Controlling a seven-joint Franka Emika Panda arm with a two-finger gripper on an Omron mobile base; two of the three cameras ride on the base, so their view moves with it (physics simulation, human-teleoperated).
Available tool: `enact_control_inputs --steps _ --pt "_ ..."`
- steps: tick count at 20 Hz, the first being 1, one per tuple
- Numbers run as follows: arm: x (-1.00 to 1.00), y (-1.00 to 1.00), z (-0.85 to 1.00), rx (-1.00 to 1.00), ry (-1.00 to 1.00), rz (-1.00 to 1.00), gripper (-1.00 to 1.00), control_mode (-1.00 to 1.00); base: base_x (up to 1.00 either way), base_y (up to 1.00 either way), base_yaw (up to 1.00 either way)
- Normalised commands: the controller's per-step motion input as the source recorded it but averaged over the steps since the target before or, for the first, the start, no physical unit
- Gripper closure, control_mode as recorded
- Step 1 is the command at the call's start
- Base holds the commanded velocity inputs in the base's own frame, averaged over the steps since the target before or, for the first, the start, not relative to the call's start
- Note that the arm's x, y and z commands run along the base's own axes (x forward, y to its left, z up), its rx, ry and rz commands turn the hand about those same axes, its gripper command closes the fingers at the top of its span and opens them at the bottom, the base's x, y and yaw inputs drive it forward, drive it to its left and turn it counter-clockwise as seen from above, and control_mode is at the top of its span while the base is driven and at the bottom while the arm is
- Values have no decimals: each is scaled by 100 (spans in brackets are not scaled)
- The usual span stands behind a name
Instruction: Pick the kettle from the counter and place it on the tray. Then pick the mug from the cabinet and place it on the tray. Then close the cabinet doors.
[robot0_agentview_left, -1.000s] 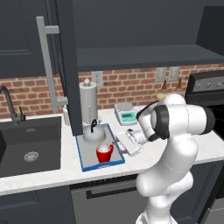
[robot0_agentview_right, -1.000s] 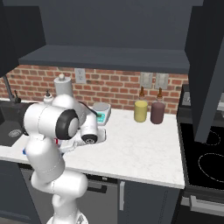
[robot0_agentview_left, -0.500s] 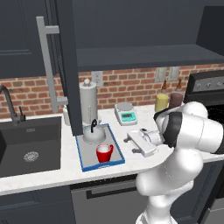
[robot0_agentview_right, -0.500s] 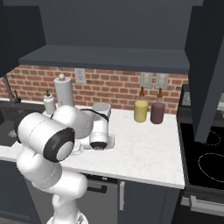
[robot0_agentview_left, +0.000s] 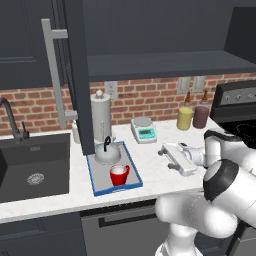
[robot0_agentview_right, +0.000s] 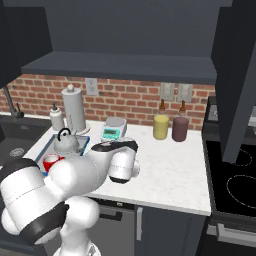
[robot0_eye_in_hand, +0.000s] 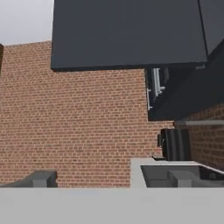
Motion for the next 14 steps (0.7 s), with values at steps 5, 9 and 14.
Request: enact_control_inputs --steps 5,9,14 --pt "-44 -27 96 9 0 -13 -100 -100 0 0 0" --pt "-41 -26 72 4 3 -13 -100 -100 0 0 0" --pt "-4 -4 6 0 6 -3 -100 -100 0 0 0"
